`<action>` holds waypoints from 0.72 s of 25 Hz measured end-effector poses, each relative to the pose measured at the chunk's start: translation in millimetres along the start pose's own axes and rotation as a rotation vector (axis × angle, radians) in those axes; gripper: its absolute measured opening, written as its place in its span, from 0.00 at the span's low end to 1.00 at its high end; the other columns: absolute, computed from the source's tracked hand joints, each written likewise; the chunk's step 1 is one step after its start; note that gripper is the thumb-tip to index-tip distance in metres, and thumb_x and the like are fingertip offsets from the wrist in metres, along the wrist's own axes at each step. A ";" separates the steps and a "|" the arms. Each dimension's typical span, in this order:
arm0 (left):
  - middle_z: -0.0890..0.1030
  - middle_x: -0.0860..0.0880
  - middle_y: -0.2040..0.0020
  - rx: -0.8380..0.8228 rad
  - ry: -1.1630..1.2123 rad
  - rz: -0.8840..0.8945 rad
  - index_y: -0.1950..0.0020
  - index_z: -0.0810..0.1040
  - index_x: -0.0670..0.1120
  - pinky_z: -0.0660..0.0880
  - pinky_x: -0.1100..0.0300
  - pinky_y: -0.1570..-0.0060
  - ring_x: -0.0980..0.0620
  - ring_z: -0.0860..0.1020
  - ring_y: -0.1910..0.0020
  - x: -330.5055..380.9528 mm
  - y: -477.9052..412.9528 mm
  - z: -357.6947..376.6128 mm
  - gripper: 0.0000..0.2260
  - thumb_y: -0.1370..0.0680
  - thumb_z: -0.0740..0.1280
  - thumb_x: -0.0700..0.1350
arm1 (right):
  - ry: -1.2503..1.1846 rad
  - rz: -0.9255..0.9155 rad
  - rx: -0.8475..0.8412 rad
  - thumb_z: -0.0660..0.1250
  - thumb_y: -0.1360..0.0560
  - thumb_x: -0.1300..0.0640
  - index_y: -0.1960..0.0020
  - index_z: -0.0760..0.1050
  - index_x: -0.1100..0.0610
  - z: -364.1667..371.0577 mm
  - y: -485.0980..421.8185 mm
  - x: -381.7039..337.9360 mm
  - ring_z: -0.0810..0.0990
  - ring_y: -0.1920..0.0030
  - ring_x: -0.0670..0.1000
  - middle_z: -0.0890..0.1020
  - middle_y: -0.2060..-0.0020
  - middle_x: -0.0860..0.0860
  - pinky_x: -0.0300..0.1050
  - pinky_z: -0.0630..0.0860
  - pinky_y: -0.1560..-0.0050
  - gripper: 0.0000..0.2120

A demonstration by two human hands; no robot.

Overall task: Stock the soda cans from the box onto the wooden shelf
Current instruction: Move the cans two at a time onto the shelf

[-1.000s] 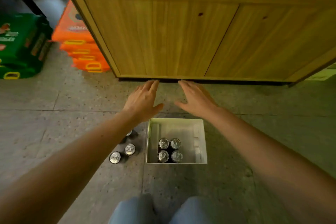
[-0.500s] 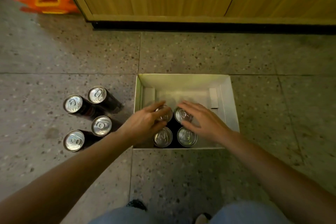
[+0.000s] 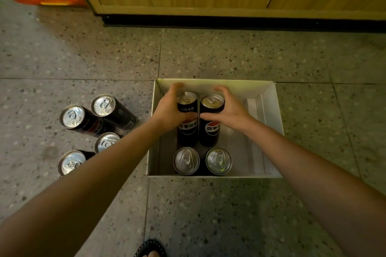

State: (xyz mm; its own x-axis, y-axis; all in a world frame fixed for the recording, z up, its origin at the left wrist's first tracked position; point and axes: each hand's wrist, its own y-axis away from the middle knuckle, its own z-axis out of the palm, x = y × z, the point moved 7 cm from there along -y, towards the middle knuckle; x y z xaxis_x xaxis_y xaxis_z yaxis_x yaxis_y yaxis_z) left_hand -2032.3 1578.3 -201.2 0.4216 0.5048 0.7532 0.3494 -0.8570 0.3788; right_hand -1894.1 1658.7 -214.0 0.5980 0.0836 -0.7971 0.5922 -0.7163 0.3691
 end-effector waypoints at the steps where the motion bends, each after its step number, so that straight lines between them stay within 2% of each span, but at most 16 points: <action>1: 0.75 0.45 0.37 -0.031 0.069 -0.065 0.33 0.67 0.44 0.74 0.51 0.40 0.47 0.74 0.38 -6.1 -3.8 1.9 0.33 0.35 0.76 0.44 | -0.045 0.031 -0.002 0.78 0.39 0.53 0.38 0.69 0.57 -2.0 -3.5 3.5 0.74 0.45 0.46 0.75 0.45 0.47 0.43 0.71 0.45 0.33; 3: 0.79 0.45 0.41 -0.106 0.149 -0.102 0.37 0.73 0.43 0.75 0.48 0.40 0.47 0.77 0.41 -8.0 -3.6 6.9 0.30 0.37 0.77 0.43 | -0.081 0.032 -0.025 0.79 0.41 0.54 0.46 0.75 0.60 -6.4 -4.6 4.9 0.79 0.51 0.49 0.81 0.52 0.51 0.45 0.74 0.52 0.27; 4: 0.80 0.45 0.42 -0.120 0.176 -0.095 0.38 0.74 0.42 0.75 0.48 0.40 0.48 0.78 0.42 -0.7 0.7 5.4 0.29 0.37 0.77 0.41 | -0.092 0.027 -0.027 0.79 0.41 0.55 0.47 0.76 0.60 -11.0 -1.4 0.1 0.81 0.52 0.51 0.82 0.53 0.52 0.46 0.76 0.52 0.26; 7: 0.79 0.50 0.49 -0.111 0.260 -0.086 0.39 0.72 0.43 0.74 0.57 0.46 0.52 0.76 0.48 53.7 20.2 -24.9 0.27 0.36 0.76 0.37 | -0.136 0.032 0.013 0.79 0.42 0.55 0.47 0.77 0.59 -46.7 19.2 -44.5 0.82 0.50 0.52 0.83 0.52 0.54 0.49 0.78 0.48 0.25; 10: 0.77 0.56 0.54 -0.127 0.285 -0.043 0.44 0.73 0.46 0.72 0.65 0.53 0.58 0.76 0.53 147.0 51.5 -88.4 0.24 0.36 0.75 0.35 | -0.184 0.032 0.021 0.78 0.40 0.56 0.47 0.76 0.58 -102.4 57.2 -133.6 0.80 0.51 0.49 0.82 0.53 0.50 0.43 0.77 0.50 0.24; 14: 0.81 0.51 0.51 -0.135 0.286 0.022 0.43 0.75 0.44 0.74 0.58 0.46 0.53 0.78 0.50 284.6 103.6 -184.9 0.24 0.37 0.76 0.36 | -0.191 0.000 0.043 0.77 0.38 0.56 0.47 0.75 0.55 -191.4 115.7 -274.8 0.78 0.55 0.44 0.80 0.55 0.46 0.34 0.73 0.56 0.22; 16: 0.81 0.52 0.52 -0.127 0.288 0.055 0.43 0.76 0.44 0.75 0.55 0.45 0.52 0.79 0.49 361.2 136.2 -235.5 0.24 0.37 0.76 0.37 | -0.180 -0.026 0.070 0.77 0.38 0.55 0.45 0.76 0.57 -244.1 147.6 -349.9 0.79 0.52 0.47 0.81 0.54 0.49 0.35 0.73 0.56 0.23; 18: 0.81 0.49 0.48 -0.117 0.297 0.075 0.41 0.75 0.44 0.74 0.51 0.41 0.48 0.78 0.44 429.5 163.1 -279.7 0.25 0.37 0.77 0.38 | -0.153 -0.053 0.095 0.77 0.38 0.54 0.44 0.76 0.58 -294.9 176.3 -419.4 0.79 0.50 0.49 0.81 0.52 0.51 0.36 0.73 0.56 0.24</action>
State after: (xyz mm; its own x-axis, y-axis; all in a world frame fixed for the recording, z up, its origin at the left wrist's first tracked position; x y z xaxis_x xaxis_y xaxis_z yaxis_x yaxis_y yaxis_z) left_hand -2028.3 1626.4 334.5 0.1738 0.4021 0.8989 0.2204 -0.9056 0.3624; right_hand -1881.2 1701.7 326.3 0.4740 0.0215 -0.8803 0.5622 -0.7768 0.2838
